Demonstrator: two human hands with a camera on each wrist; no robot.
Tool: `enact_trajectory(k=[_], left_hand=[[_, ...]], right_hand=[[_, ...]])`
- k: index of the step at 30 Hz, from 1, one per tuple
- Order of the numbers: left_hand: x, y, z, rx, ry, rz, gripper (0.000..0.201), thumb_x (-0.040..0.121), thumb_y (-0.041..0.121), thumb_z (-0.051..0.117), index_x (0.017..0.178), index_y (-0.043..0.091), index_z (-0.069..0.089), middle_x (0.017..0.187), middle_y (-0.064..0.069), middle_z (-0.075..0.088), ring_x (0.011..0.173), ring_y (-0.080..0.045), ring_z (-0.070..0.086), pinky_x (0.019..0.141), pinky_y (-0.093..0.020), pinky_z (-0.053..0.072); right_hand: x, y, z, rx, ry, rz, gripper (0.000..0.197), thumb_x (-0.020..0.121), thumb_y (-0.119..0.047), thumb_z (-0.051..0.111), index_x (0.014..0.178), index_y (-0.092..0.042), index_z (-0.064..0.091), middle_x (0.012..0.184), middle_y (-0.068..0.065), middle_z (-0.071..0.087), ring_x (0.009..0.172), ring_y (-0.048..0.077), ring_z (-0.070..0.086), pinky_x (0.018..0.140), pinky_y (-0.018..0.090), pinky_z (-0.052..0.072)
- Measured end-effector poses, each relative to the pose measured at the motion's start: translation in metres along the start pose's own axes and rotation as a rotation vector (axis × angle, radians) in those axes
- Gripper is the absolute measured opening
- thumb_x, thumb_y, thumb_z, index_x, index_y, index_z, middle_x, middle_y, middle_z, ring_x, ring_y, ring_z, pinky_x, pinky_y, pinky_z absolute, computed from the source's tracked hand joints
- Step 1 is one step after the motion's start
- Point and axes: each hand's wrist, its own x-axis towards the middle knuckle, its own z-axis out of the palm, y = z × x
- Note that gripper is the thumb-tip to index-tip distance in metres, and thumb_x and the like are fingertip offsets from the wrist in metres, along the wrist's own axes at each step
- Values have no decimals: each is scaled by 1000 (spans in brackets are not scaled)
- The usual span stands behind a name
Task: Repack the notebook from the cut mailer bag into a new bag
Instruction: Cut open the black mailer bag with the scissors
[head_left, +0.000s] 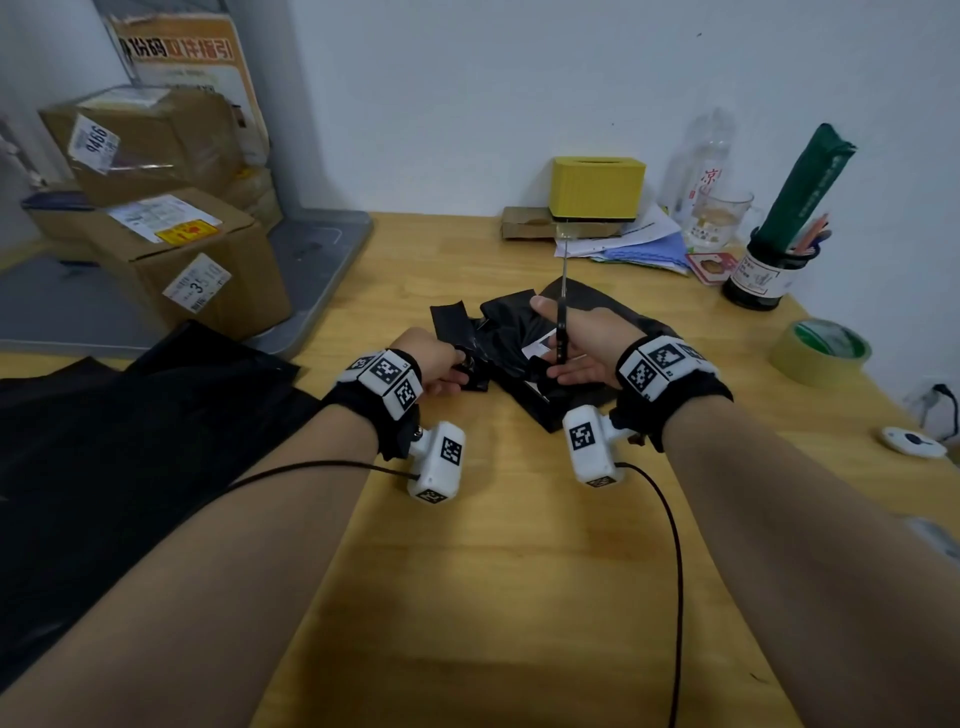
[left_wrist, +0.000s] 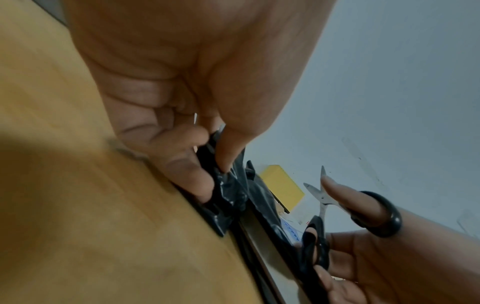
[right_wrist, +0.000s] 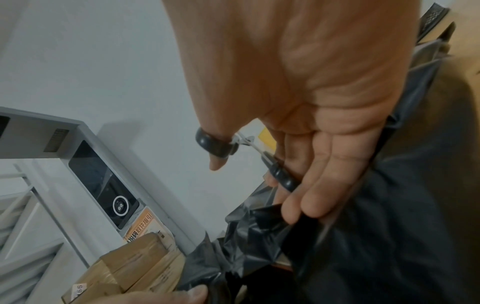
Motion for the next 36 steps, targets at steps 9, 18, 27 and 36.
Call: enact_trajectory(k=[9, 18, 27, 36], left_hand=[[-8, -5, 5, 44, 42, 123, 27, 98, 22, 54, 81, 2, 62, 54, -3, 67, 31, -9, 47, 33, -15, 26], [8, -24, -1, -105, 18, 43, 17, 88, 14, 73, 87, 9, 57, 55, -3, 47, 37, -13, 28, 37, -18, 23], [9, -25, -2, -189, 65, 35, 12, 88, 14, 74, 84, 9, 64, 55, -2, 46, 37, -13, 30, 36, -18, 26], [6, -23, -2, -192, 81, -7, 23, 86, 14, 75, 75, 8, 57, 56, -3, 49, 35, -13, 34, 34, -16, 23]], right_hand=[[-7, 1, -2, -34, -12, -3, 73, 82, -67, 69, 112, -1, 65, 95, 14, 75, 81, 29, 75, 69, 34, 62], [-8, -3, -1, -132, -43, -30, 74, 78, -72, 69, 107, -5, 65, 91, 11, 73, 72, 24, 73, 69, 34, 62], [-49, -29, -1, -314, -174, -159, 68, 76, -80, 63, 95, -15, 65, 75, 3, 72, 56, 17, 53, 48, 23, 27], [-66, 11, -9, -572, -433, 278, 76, 67, -88, 59, 86, -15, 62, 71, 1, 65, 41, 9, 44, 38, 16, 30]])
